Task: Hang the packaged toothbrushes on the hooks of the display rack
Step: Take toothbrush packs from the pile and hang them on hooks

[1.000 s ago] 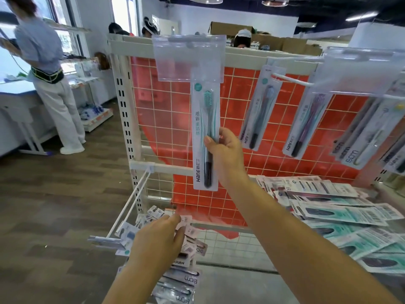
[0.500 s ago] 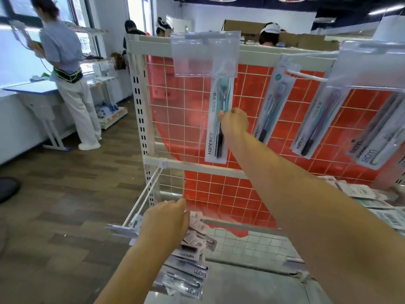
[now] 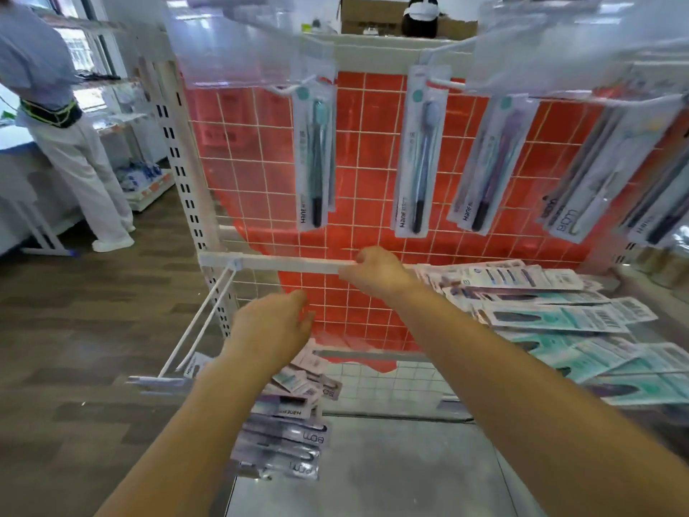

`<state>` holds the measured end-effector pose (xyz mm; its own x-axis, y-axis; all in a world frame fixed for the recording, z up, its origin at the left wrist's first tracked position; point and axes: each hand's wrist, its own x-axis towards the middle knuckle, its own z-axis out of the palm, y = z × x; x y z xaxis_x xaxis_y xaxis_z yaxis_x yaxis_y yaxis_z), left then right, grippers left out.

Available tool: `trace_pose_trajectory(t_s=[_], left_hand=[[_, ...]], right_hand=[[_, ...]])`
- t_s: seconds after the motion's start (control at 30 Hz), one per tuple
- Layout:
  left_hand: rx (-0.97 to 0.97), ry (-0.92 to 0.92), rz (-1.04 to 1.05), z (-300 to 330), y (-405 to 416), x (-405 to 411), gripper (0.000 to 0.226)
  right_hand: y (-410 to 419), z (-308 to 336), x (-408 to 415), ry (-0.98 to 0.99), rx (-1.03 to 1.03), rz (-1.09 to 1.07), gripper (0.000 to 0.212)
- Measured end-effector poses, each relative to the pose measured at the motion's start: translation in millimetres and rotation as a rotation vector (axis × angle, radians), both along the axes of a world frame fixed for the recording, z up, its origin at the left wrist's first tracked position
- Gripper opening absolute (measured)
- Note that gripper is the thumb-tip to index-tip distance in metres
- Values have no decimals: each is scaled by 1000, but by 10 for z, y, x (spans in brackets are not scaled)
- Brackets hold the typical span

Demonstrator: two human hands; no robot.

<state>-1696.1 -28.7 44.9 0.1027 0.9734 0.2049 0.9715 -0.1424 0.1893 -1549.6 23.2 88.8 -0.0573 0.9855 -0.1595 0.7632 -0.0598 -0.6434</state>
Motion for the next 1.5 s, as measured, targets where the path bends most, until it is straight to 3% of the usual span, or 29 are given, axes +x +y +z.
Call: trace_pose_trajectory(t_s=[0.2,0.43,0.63,0.73,0.83,0.93,1.2,1.5], left_hand=[[-61,-66,-155,-65,286,600,25],[-229,-172,-284,-160,332,1344,21],[-236,-197,-329,-206,377,1830,23],[-217,-174,-365,-247,370,2060,26],[-238,-175,-370,-289,389,2207,25],[-269,-171,-336,-343,427,2263,24],[-281,-170,-282,-345,440,2257,21],[-281,-241,-264,-260,446,2182,22]], right_hand=[[-148,-326,591,-55,118,-78,18],[-263,-409,1563,-171,195,-250,25],[-359,-389,2475,-306,37,-278,34],[-464,-363,2786,-329,15,-188,46],[-583,-408,2955,-430,-107,47,58],[-624,-560,3060,-589,-150,196,56],[-529,-897,3225,-754,143,404,47],[-558,-838,3360,-505,573,350,14]])
